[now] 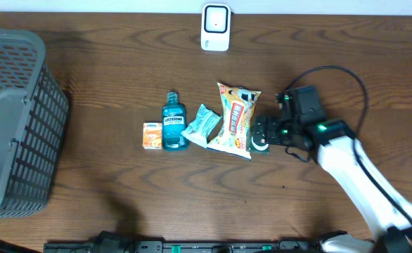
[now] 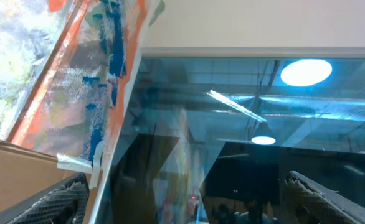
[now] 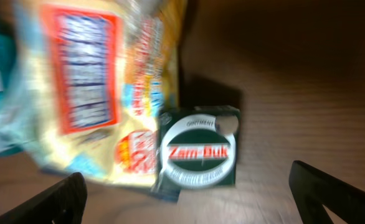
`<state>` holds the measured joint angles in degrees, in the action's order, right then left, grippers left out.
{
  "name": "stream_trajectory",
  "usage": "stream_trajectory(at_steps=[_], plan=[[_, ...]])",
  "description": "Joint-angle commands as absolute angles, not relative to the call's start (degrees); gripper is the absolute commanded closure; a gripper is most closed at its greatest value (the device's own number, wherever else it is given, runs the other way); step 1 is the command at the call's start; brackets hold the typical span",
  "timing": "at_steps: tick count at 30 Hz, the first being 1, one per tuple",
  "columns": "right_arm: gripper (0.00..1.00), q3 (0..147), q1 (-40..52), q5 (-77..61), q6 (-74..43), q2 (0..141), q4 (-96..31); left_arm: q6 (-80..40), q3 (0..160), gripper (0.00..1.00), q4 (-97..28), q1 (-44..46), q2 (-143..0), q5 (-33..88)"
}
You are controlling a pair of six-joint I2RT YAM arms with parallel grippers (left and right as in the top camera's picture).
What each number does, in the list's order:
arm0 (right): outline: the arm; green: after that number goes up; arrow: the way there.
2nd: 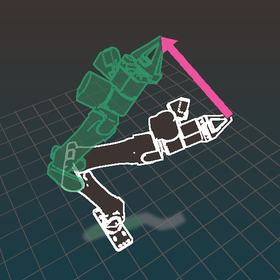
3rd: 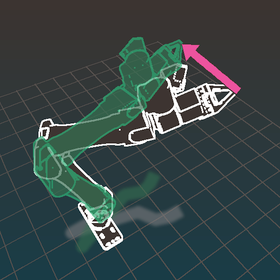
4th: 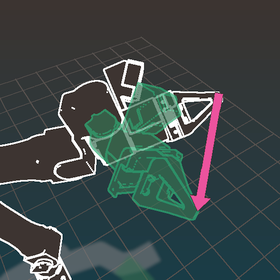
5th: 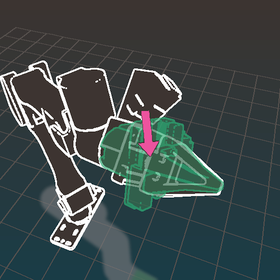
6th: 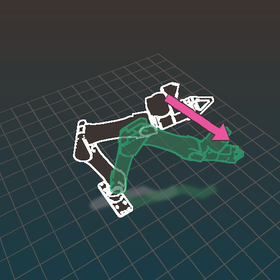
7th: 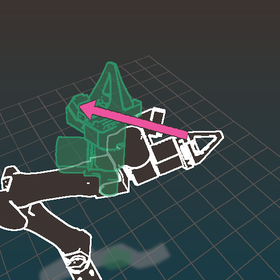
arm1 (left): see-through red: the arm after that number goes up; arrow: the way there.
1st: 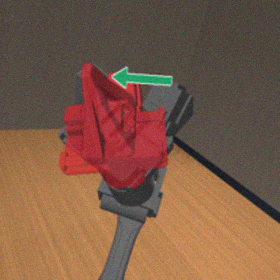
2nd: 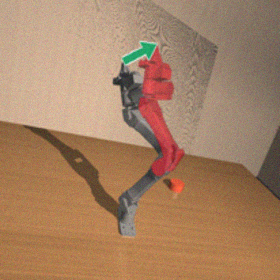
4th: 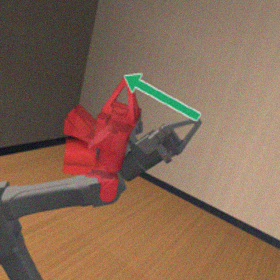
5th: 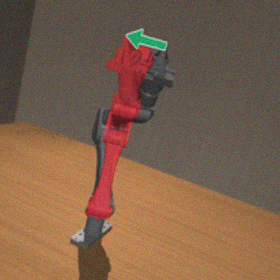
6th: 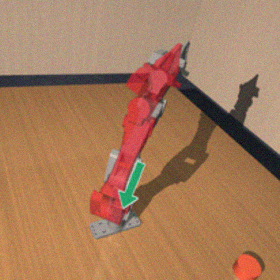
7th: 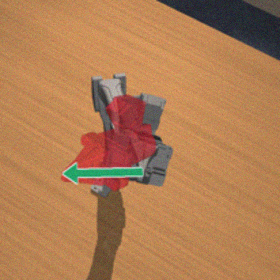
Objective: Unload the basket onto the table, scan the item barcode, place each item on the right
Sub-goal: 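Lower the right gripper over the tin and close on it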
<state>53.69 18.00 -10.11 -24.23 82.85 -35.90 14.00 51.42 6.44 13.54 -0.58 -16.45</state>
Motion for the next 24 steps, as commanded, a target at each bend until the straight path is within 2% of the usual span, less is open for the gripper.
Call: stream_trajectory(at_steps=[1, 4, 7, 12, 18, 22, 24], plan=[[0.01, 54.3, 20.9, -7.6, -28.7, 92.6, -31.5, 15.0, 51.5, 0.02, 6.7, 13.4, -0.2, -16.6], [0.01, 54.3, 21.8, -5.5, -30.8, 96.6, -29.0, 15.0, 51.5, 0.02, 6.7, 13.4, -0.2, -16.6], [0.05, 54.3, 21.7, -4.4, -31.3, 98.6, -29.8, 15.0, 51.5, 0.02, 6.8, 13.4, -0.2, -17.2], [0.27, 54.3, 21.6, -4.2, -30.6, 98.7, -30.6, 15.0, 51.5, 0.02, 6.8, 13.4, -0.2, -17.9], [0.65, 55.0, 21.4, -4.3, -25.1, 97.4, -30.3, 15.0, 51.5, 0.02, 6.8, 13.4, -0.2, -17.9], [0.71, 55.5, 21.2, -4.9, -21.3, 94.3, -31.3, 15.0, 51.5, 0.02, 6.8, 13.3, -0.2, -18.2], [0.72, 55.5, 21.2, -4.9, -17.2, 92.4, -33.1, 15.0, 51.5, 0.02, 6.8, 13.2, -0.2, -18.5]])
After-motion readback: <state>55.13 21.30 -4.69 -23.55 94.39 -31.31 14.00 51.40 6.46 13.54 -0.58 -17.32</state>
